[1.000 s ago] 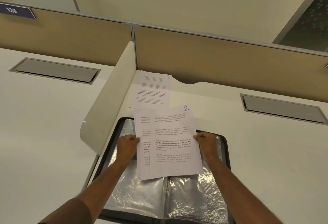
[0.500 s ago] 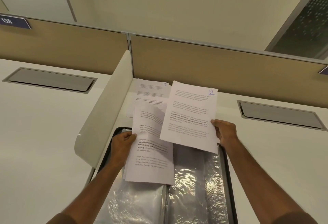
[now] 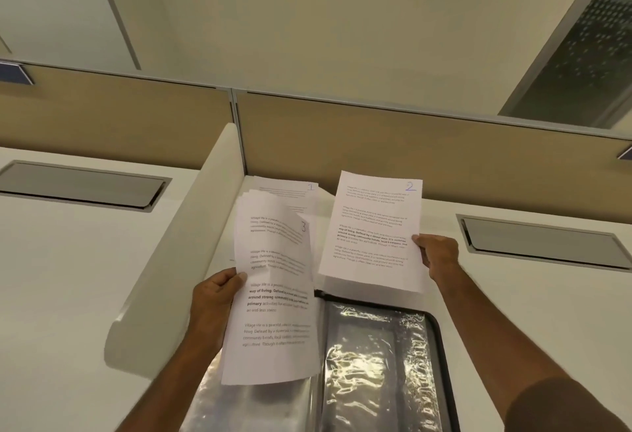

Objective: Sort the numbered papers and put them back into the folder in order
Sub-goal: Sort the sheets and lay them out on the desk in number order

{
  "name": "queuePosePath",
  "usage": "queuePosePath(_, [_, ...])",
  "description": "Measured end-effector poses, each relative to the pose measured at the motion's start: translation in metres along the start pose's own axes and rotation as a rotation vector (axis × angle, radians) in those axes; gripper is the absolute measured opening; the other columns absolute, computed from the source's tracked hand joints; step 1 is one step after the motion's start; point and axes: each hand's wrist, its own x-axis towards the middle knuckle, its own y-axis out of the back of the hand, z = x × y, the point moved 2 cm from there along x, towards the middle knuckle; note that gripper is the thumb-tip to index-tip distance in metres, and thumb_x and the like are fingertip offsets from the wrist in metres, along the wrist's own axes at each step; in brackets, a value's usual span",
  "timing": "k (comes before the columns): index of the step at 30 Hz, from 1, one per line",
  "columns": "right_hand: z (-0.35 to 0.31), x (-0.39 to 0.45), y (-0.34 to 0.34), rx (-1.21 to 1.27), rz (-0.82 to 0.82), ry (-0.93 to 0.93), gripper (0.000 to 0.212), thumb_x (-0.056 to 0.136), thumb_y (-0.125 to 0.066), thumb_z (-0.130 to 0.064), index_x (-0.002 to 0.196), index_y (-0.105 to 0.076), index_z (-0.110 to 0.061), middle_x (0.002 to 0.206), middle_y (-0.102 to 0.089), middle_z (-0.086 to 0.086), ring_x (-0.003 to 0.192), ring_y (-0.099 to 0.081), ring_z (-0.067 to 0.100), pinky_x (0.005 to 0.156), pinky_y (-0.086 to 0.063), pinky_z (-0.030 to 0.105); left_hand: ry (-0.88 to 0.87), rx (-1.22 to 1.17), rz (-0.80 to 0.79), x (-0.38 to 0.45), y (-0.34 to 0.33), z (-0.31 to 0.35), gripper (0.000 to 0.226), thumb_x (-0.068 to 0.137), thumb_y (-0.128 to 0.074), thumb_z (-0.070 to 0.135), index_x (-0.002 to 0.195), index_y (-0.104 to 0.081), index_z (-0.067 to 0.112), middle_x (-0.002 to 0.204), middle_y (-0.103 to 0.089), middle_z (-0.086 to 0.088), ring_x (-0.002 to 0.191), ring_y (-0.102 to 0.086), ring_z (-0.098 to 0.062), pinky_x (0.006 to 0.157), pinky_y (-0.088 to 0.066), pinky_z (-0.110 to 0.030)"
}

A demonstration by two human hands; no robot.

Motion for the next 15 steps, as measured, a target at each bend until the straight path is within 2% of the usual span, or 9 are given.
queuePosePath(4, [-0.001, 0.027, -0.014, -0.117, 0.043, 0.003, 0.019, 0.084, -0.079, -0.006, 0.074, -0.063, -0.010, 0.101, -0.072, 0.018, 0.084, -0.070, 0.036, 0.076, -0.059, 0.041, 0.011, -0.042, 0.001, 0.011, -0.010, 0.007, 0.010, 0.095, -0.062, 0.004, 0.096, -0.071, 0.001, 0.084, -0.076, -0.018, 0.064, -0.072, -0.028, 0.056, -0.062, -0.035])
queuePosePath(7, [0.003, 0.048, -0.025, -0.198, 0.054, 0.001, 0.024, 0.084, -0.080, -0.009, 0.070, -0.061, -0.010, 0.099, -0.073, 0.018, 0.084, -0.071, 0.037, 0.079, -0.060, 0.043, 0.008, -0.054, 0.011, 0.023, -0.017, 0.010, 0.010, 0.095, -0.062, 0.005, 0.096, -0.071, 0.000, 0.085, -0.075, -0.018, 0.065, -0.071, -0.028, 0.057, -0.062, -0.035])
queuePosePath(11, [0.011, 0.069, -0.038, -0.285, 0.073, 0.000, 0.027, 0.083, -0.081, -0.012, 0.067, -0.059, -0.010, 0.096, -0.073, 0.019, 0.081, -0.071, 0.038, 0.080, -0.061, 0.044, 0.012, -0.070, 0.022, 0.041, -0.026, 0.010, 0.010, 0.094, -0.063, 0.006, 0.094, -0.073, 0.004, 0.091, -0.075, -0.022, 0.072, -0.070, -0.033, 0.068, -0.062, -0.043])
queuePosePath(15, [0.018, 0.085, -0.045, -0.376, 0.080, -0.005, 0.029, 0.083, -0.082, -0.014, 0.065, -0.059, -0.008, 0.094, -0.074, 0.021, 0.081, -0.072, 0.040, 0.082, -0.061, 0.048, 0.018, -0.093, 0.031, 0.050, -0.036, 0.009, 0.012, 0.094, -0.062, 0.004, 0.094, -0.074, 0.005, 0.089, -0.076, -0.019, 0.071, -0.071, -0.031, 0.066, -0.062, -0.042])
